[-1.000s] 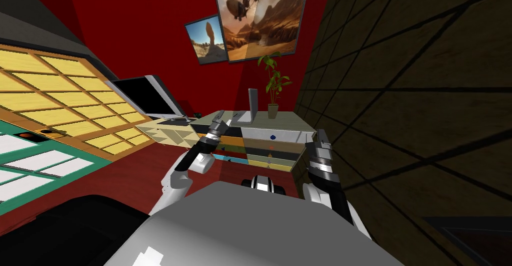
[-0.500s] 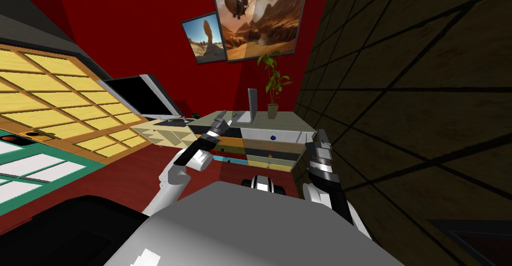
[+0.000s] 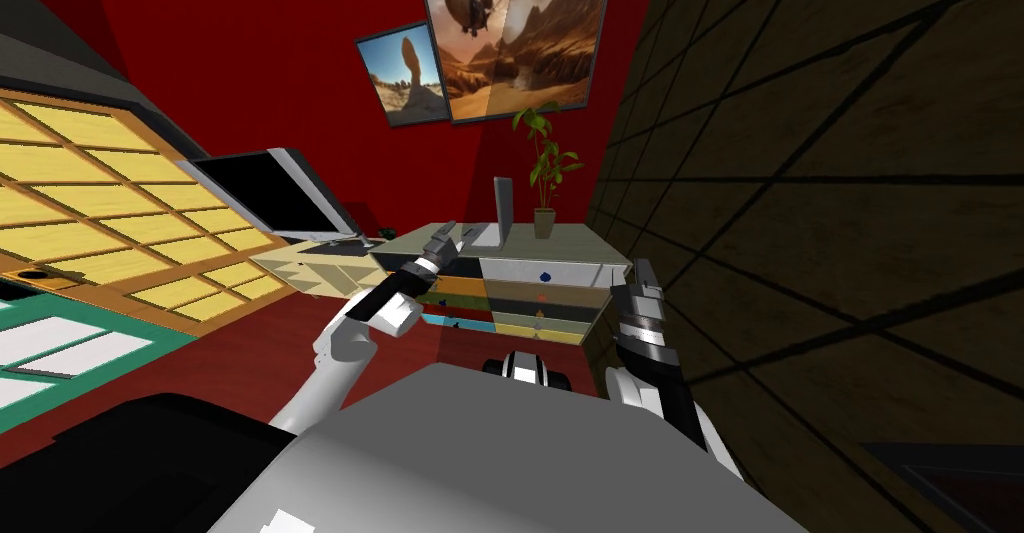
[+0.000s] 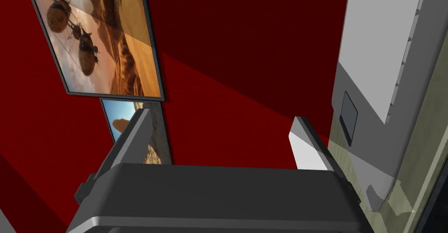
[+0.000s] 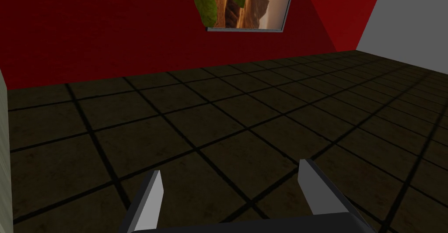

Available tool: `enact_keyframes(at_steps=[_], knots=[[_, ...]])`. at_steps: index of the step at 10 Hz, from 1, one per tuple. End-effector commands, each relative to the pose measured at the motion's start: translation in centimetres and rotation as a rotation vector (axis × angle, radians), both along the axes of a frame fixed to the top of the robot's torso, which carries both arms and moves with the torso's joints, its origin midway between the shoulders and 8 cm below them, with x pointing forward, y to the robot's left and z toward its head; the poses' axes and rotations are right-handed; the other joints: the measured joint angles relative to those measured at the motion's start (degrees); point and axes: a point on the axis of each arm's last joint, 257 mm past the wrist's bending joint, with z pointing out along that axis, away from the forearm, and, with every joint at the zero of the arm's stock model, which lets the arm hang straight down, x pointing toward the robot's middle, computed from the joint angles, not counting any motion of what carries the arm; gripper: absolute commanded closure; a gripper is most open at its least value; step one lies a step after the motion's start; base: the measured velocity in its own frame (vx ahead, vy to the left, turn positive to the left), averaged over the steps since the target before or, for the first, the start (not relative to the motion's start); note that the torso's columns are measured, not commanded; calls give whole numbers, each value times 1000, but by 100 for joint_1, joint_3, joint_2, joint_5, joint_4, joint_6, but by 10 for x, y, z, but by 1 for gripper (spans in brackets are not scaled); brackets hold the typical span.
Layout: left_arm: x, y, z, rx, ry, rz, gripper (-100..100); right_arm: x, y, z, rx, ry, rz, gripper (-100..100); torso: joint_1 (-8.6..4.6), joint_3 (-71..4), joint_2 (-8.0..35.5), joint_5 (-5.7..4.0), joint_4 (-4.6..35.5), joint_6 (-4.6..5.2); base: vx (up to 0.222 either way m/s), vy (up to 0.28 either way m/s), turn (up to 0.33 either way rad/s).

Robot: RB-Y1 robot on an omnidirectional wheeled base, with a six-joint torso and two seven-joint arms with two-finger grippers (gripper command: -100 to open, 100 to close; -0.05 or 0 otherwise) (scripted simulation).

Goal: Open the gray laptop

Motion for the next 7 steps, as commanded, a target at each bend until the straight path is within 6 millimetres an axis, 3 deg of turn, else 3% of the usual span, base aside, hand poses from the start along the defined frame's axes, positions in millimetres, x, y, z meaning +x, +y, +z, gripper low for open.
enact_keyframes(at_steps=[1, 4, 5, 6, 7], knots=[[6, 4, -3, 23, 47, 9, -100, 0, 0, 0, 0, 0, 0, 0, -1, -1, -2, -1, 0, 2, 25, 1, -35], [14, 6, 2, 74, 91, 14, -100, 0, 0, 0, 0, 0, 0, 0, 1, -2, -4, 0, -1, 0, 33, -5, -39], [16, 10, -4, 76, 116, 27, -100, 0, 0, 0, 0, 0, 0, 0, 1, -3, -4, 0, -1, 2, 34, -7, -30], [18, 10, 3, 104, 121, 26, -100, 0, 0, 0, 0, 0, 0, 0, 2, -1, -3, 1, -1, 0, 45, -19, -52], [19, 13, -3, 106, 147, 40, -100, 0, 0, 0, 0, 0, 0, 0, -1, -3, -5, -1, -1, 2, 36, -18, -26]])
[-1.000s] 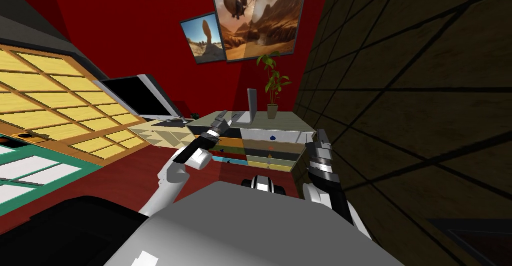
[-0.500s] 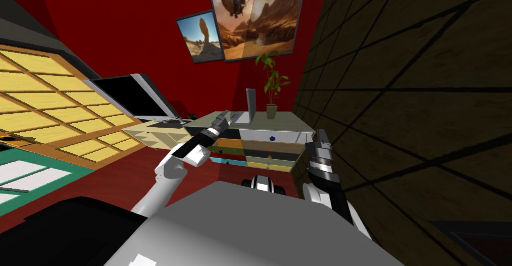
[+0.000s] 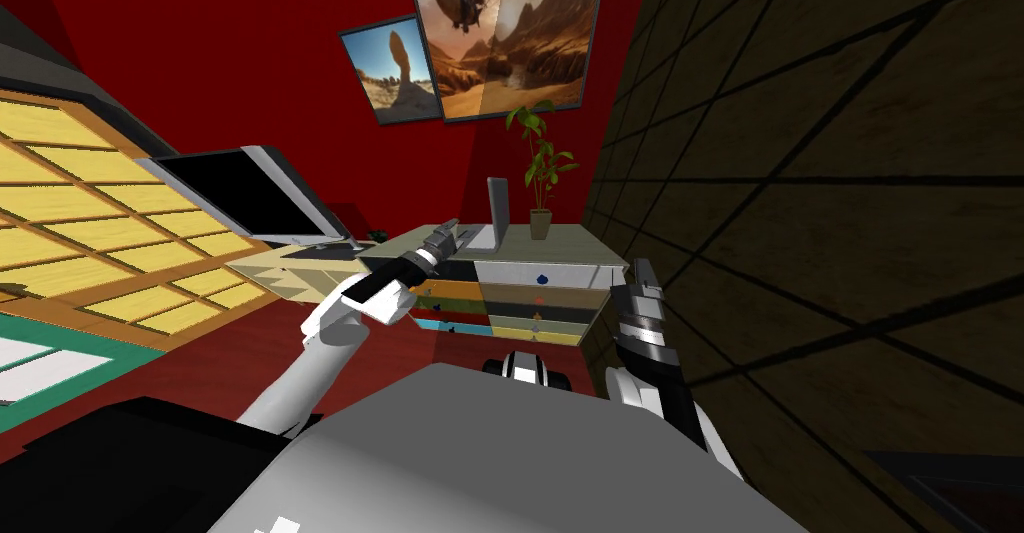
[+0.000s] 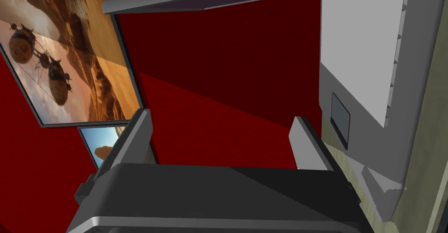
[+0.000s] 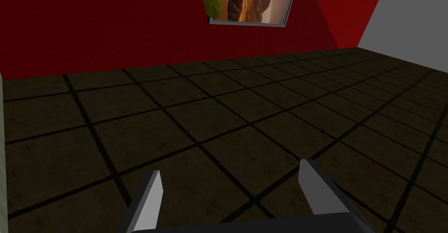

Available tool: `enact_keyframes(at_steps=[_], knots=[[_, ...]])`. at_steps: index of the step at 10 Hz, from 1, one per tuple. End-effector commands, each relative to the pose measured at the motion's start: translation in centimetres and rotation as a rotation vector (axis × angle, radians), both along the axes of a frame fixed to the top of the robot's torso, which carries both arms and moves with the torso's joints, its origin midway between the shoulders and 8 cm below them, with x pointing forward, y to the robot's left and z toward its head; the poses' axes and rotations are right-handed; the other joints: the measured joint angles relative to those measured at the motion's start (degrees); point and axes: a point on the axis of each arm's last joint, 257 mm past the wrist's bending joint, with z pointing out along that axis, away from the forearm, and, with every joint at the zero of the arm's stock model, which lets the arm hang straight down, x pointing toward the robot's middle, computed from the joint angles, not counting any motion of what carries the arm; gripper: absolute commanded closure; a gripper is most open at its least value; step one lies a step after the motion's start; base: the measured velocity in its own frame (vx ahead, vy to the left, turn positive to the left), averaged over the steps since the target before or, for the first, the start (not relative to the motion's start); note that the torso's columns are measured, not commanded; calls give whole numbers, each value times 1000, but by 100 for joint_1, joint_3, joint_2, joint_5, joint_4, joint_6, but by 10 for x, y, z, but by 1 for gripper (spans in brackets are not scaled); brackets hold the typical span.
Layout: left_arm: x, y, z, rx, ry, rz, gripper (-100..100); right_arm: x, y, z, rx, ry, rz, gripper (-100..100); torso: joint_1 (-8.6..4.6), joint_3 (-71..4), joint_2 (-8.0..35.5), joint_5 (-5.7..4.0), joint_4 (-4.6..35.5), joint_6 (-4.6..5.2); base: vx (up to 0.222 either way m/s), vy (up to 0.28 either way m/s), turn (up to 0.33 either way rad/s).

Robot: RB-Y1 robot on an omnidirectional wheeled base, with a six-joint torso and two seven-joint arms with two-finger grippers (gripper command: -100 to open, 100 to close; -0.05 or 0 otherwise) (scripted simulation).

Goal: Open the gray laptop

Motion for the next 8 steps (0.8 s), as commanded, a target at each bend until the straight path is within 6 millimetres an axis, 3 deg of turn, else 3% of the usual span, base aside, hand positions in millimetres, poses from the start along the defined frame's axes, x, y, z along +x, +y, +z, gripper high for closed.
enact_keyframes(at_steps=[1, 2, 3, 4, 5, 8], knots=[[5, 5, 3, 46, 38, 19, -100, 0, 0, 0, 0, 0, 0, 0, 2, 2, 4, 1, 0, -1, 39, -20, -39], [6, 9, -3, 48, 61, 33, -100, 0, 0, 0, 0, 0, 0, 0, 3, 2, 3, 1, 1, 0, 32, -17, -30], [8, 10, 6, 81, 62, 37, -100, 0, 0, 0, 0, 0, 0, 0, 5, 4, 6, 2, 1, -1, 30, -30, -45], [9, 13, 0, 83, 84, 51, -100, 0, 0, 0, 0, 0, 0, 0, 0, 3, 5, 0, 1, 0, 33, -23, -27], [11, 15, 9, 116, 85, 59, -100, 0, 0, 0, 0, 0, 0, 0, 4, 3, 3, 1, 1, -1, 51, -25, -43], [14, 24, 9, 155, 120, 94, -100, 0, 0, 0, 0, 0, 0, 0, -1, 0, 1, 0, 0, 0, 43, -32, -32]])
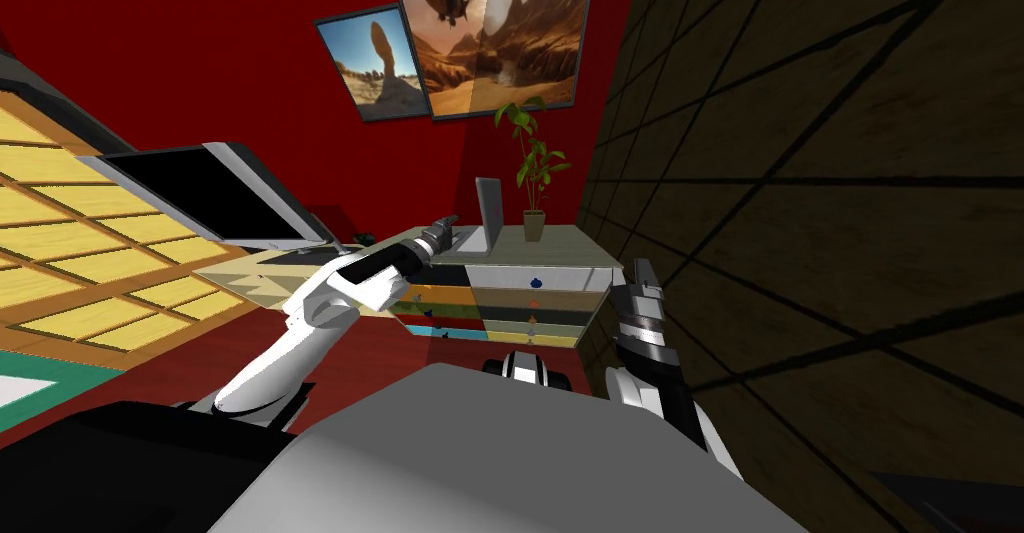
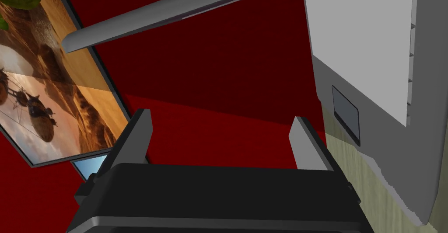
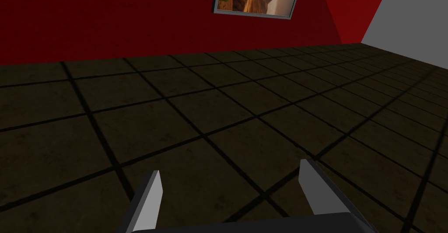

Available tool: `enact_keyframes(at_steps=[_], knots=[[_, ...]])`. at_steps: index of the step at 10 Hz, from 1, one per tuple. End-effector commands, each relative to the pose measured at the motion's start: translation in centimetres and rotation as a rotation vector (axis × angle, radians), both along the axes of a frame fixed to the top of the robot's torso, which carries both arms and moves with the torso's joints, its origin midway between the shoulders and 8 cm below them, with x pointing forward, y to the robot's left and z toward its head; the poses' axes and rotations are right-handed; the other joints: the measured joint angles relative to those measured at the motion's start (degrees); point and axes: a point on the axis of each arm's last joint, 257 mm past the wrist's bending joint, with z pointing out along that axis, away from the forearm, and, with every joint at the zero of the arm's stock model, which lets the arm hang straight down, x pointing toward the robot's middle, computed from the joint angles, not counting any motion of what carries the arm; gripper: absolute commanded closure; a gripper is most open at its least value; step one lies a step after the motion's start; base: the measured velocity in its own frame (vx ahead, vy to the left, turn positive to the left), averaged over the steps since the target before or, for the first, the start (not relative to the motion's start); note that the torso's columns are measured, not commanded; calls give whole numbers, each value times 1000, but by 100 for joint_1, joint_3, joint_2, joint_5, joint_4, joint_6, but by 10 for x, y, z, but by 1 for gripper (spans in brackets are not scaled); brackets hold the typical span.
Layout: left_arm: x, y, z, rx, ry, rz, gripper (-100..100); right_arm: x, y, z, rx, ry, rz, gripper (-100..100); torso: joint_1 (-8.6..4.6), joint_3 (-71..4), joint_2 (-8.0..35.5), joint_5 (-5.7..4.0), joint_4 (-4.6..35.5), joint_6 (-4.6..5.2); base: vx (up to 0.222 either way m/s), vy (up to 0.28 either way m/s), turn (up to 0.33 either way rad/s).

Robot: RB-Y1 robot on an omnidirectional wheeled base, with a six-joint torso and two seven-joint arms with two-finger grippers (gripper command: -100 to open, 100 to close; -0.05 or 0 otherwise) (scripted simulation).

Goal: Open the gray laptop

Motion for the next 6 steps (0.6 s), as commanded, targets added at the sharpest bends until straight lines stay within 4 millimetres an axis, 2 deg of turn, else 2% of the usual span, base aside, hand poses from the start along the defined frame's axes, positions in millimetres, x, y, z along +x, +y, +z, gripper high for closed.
enact_keyframes(at_steps=[1, 4, 6], knots=[[3, 11, 7, 53, 27, 38, -100, 0, 0, 0, 0, 0, 0, 0, 3, 4, 6, 1, 1, -2, 47, -38, -44], [4, 19, 12, 94, 43, 69, -100, 0, 0, 0, 0, 0, 0, 0, 2, 1, 2, 1, 1, 0, 39, -37, -26], [5, 28, 29, 158, 45, 110, -100, 0, 0, 0, 0, 0, 0, 0, 4, 1, 2, 1, 1, -1, 56, -47, -48]])
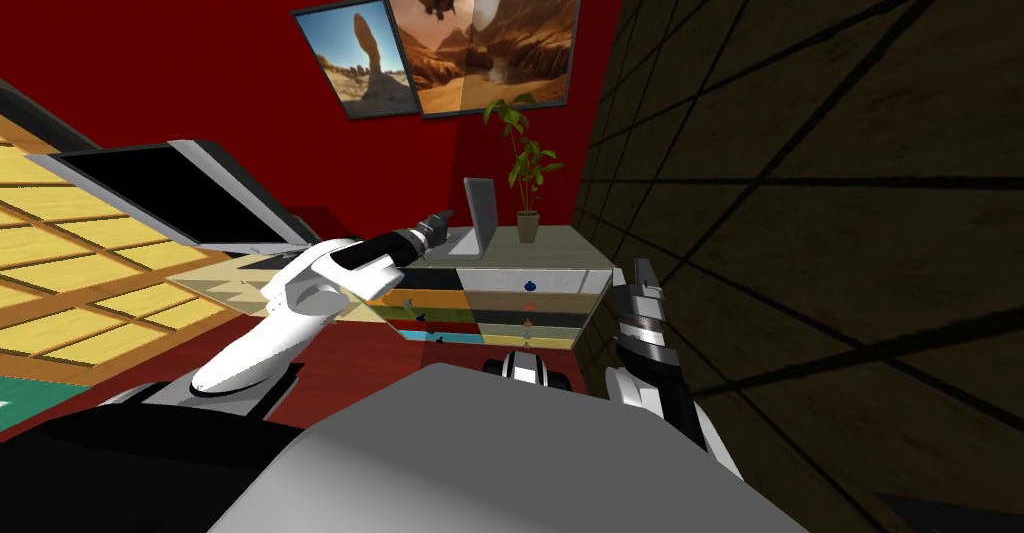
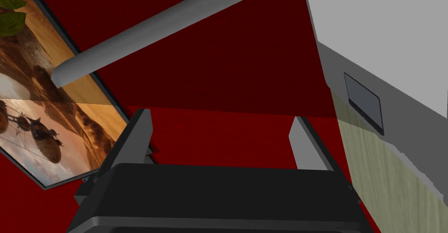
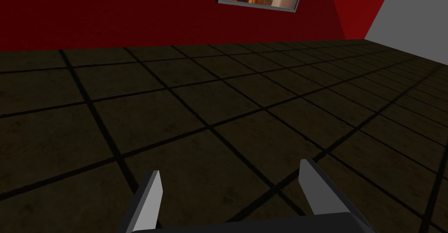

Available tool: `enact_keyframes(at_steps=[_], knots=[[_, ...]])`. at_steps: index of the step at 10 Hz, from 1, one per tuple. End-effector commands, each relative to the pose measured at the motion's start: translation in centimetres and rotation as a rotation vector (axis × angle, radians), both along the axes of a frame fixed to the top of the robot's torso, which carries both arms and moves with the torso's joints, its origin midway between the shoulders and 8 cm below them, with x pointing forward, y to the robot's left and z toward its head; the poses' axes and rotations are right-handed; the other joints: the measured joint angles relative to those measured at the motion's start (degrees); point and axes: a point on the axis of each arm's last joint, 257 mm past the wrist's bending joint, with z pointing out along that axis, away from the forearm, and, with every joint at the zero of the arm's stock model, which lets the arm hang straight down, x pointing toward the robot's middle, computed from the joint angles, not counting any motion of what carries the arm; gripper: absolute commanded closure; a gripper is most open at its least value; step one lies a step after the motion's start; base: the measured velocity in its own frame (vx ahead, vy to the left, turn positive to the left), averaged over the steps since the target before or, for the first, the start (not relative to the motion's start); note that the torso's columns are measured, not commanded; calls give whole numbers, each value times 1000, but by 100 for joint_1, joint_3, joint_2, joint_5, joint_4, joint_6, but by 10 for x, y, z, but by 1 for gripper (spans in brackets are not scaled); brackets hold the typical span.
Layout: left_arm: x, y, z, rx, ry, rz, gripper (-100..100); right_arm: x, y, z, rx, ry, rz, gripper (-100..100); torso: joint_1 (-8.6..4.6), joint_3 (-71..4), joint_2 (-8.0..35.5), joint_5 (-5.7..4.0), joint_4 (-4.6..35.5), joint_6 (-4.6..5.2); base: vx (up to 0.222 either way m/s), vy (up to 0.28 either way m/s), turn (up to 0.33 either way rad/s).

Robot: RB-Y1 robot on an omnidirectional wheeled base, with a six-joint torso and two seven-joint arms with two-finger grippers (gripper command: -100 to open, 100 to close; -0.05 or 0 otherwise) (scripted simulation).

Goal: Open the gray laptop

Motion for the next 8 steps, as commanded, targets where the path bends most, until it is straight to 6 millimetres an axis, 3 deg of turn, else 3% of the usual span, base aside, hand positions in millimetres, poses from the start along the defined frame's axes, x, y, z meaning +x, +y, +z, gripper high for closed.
enact_keyframes(at_steps=[1, 8], knots=[[1, 10, 10, 52, 12, 42, -100, 0, 0, 0, 0, 0, 0, 0, -6, -5, -9, -1, -3, 0, 53, -50, -20], [-7, 33, 63, 222, -5, 174, -100, 0, 0, 0, 0, 0, 0, 0, -5, -2, -4, -1, -1, -1, 56, -60, -35]])
